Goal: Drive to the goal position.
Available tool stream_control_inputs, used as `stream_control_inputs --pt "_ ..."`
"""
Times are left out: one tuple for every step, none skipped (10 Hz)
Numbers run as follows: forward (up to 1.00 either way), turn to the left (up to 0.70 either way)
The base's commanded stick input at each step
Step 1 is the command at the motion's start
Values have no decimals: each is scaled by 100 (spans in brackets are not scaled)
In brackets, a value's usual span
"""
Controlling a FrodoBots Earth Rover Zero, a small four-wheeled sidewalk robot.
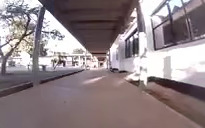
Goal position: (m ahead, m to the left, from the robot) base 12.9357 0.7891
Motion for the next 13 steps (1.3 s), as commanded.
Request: stream_control_inputs --pt "70 0" --pt "70 0" --pt "70 0" --pt "70 0" --pt "70 0" --pt "70 0" --pt "70 0" --pt "70 0" --pt "70 0" --pt "70 0" --pt "70 0" --pt "70 0" --pt "70 0"
